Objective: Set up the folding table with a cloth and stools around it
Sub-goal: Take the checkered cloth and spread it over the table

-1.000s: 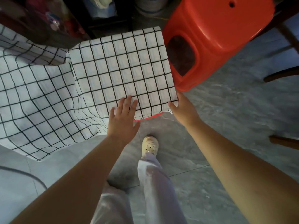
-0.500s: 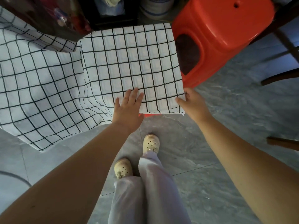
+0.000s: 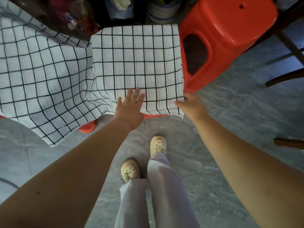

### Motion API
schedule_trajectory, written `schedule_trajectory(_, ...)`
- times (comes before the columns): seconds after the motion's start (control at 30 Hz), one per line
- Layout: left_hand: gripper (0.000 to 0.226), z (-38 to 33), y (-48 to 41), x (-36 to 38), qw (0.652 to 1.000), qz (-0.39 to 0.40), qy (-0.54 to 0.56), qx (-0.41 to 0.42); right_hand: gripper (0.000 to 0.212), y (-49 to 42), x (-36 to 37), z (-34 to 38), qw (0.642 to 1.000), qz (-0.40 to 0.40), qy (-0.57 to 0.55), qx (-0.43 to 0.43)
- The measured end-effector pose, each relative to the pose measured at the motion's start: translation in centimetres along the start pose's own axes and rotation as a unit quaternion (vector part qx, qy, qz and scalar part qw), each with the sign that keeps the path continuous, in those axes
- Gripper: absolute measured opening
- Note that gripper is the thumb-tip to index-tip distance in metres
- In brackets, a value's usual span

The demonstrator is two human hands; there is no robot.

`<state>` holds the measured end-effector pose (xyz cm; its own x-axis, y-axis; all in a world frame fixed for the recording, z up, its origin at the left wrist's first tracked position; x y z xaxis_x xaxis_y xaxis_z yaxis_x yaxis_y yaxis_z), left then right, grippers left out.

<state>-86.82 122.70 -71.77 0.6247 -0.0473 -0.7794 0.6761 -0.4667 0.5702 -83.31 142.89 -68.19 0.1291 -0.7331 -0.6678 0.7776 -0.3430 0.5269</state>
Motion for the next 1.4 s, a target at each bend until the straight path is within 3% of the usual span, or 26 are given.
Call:
schedule_trajectory(0.13, 0.075, 0.2, 1.7, 0.3, 1.000, -0.003, 0.016, -0.003, 0.009, 0.5, -1.0, 0.6, 0.999, -0.040, -0.027, 0.010)
schedule_trajectory(0.27, 0.077, 0.0, 2.7, 0.8, 0.999, -0.002, 0.029, -0.015, 0.013, 0.7, -2.6, 0.3, 0.996, -0.048, -0.062, 0.035)
schedule_trajectory(0.47, 0.081, -5.5, 2.2, -2.3, 0.992, -0.082, 0.085, 0.035, 0.011, 0.3, -4.3, 0.8, 0.998, -0.043, -0.051, 0.005)
schedule_trajectory(0.73, 0.087, -7.8, -0.2, -3.1, 0.996, -0.035, 0.078, 0.024, 0.009, 0.5, -5.8, -1.6, 0.998, -0.015, -0.061, 0.029)
schedule_trajectory(0.83, 0.094, -8.3, -0.2, -3.0, 0.995, -0.019, 0.086, 0.044, 0.023, 1.9, -6.0, -3.5, 0.998, -0.004, -0.051, 0.040)
schedule_trajectory(0.97, 0.085, -10.7, -0.5, -4.2, 0.989, -0.044, 0.054, 0.130, 0.022, 2.9, -5.4, -5.1, 1.000, 0.007, -0.023, 0.015)
schedule_trajectory(1.13, 0.077, -13.1, -3.2, -7.0, 0.982, -0.058, 0.004, 0.181, 0.030, 3.7, -6.1, -4.4, 0.999, -0.035, 0.003, -0.021)
schedule_trajectory(1.4, 0.110, -18.0, -7.5, -9.3, 0.909, 0.008, -0.246, 0.338, 0.026, 5.2, -6.7, -4.6, 0.993, -0.056, 0.071, -0.074)
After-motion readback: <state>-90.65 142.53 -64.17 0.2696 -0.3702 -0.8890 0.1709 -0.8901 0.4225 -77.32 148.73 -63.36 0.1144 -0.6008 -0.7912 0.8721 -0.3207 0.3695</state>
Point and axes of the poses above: each hand's wrist, its own y-axis away from the middle knuckle, its own x-axis out of the palm, z = x × y, the point moved 8 cm from there along -y, towards the middle knuckle, and after that the axes turned 10 degrees about y, right-handed, at the moved point
